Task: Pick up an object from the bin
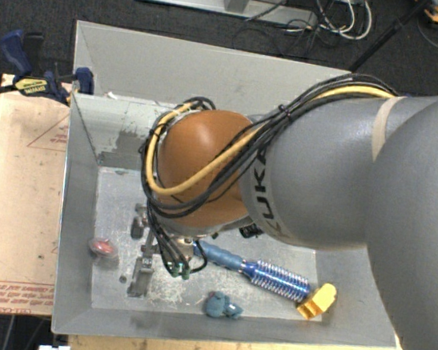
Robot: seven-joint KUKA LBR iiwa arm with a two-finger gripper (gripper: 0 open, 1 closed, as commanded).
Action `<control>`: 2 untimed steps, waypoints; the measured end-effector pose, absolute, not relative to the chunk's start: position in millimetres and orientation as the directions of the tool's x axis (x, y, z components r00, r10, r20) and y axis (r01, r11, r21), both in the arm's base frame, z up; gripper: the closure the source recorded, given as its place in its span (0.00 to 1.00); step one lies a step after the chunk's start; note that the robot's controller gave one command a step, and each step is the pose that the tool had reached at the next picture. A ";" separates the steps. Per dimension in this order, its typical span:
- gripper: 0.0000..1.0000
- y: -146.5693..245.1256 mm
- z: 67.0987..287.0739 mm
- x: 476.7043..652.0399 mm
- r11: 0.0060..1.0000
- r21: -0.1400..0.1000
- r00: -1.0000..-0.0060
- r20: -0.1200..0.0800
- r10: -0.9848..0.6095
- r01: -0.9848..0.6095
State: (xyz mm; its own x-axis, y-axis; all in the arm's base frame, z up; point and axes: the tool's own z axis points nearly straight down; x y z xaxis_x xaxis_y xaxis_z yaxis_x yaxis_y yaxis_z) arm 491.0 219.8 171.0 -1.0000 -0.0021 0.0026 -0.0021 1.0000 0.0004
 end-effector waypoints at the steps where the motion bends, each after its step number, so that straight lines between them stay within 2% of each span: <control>1: 0.00 184.3 88.5 574.9 0.983 -0.001 -0.983 -0.001 -0.184 -0.184; 2: 0.00 119.2 150.7 556.4 0.919 -0.002 -0.919 -0.004 -0.394 -0.394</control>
Offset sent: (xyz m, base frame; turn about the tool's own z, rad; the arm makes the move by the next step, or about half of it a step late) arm 0.0827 -0.0332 -0.0790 -0.1863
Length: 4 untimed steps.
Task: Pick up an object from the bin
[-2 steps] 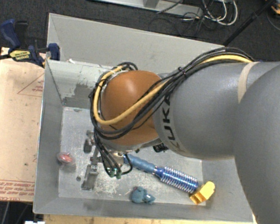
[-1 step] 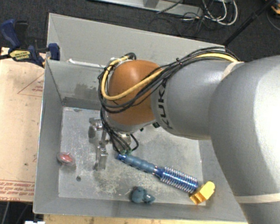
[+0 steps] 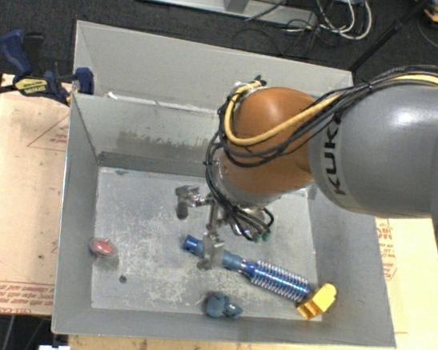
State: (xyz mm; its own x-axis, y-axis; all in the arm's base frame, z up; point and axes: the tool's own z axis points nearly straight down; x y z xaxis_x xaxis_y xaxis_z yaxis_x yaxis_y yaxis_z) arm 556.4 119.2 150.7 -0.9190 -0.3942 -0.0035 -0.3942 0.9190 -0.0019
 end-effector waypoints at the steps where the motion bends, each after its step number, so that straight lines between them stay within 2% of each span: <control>1: 0.00 49.3 179.6 583.8 0.823 -0.004 -0.823 -0.005 -0.569 -0.569; 2: 0.00 56.3 71.1 571.4 0.842 0.006 -0.842 0.006 -0.539 -0.539; 3: 0.00 54.8 69.8 557.0 0.888 0.001 -0.888 -0.002 -0.460 -0.460; 4: 1.00 54.9 70.1 557.1 0.889 0.002 -0.889 -0.002 -0.458 -0.458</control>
Offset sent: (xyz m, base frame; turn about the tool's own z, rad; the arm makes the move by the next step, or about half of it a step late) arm 0.0256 -0.0669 0.0280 -0.2073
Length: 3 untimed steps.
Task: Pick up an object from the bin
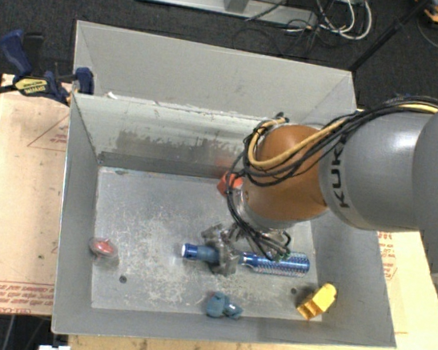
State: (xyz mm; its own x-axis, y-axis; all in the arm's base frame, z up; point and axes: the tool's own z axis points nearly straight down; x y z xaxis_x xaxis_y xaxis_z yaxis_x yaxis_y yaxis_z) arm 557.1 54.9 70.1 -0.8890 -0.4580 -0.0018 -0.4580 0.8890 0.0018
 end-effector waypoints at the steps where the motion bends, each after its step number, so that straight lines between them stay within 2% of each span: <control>1: 1.00 54.9 70.1 557.1 0.889 0.002 -0.889 -0.001 -0.458 -0.458; 3: 1.00 56.5 78.8 570.8 0.910 0.002 -0.910 -0.002 -0.414 -0.414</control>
Offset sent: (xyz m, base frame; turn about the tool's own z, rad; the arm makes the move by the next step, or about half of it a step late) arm 0.0000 0.0000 0.0000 0.0000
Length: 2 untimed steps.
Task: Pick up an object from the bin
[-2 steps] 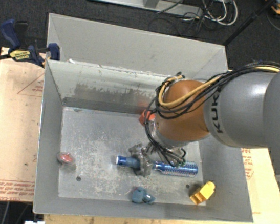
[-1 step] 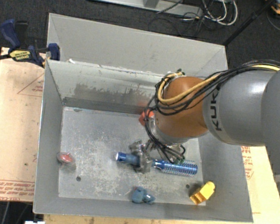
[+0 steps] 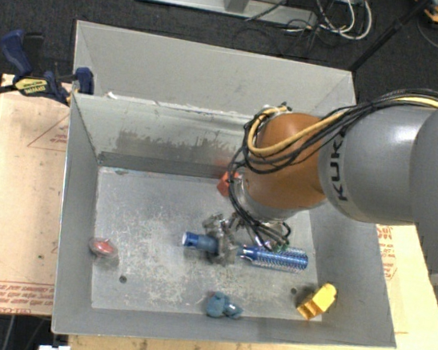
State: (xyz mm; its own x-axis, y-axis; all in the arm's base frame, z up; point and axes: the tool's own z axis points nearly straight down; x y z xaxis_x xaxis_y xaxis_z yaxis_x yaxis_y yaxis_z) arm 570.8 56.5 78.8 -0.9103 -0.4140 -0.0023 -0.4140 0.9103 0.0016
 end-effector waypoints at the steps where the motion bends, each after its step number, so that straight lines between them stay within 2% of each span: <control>1: 1.00 65.7 89.9 578.4 0.917 0.002 -0.917 -0.003 -0.399 -0.399; 2: 1.00 65.5 104.3 584.6 0.919 0.001 -0.919 -0.003 -0.393 -0.393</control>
Offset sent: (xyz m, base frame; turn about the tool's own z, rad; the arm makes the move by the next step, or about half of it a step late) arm 0.0072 0.0080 0.0116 0.0174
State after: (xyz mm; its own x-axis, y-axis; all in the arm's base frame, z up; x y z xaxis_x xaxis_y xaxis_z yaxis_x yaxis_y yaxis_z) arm 584.6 65.5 104.3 -0.9194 -0.3934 -0.0030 -0.3934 0.9194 0.0006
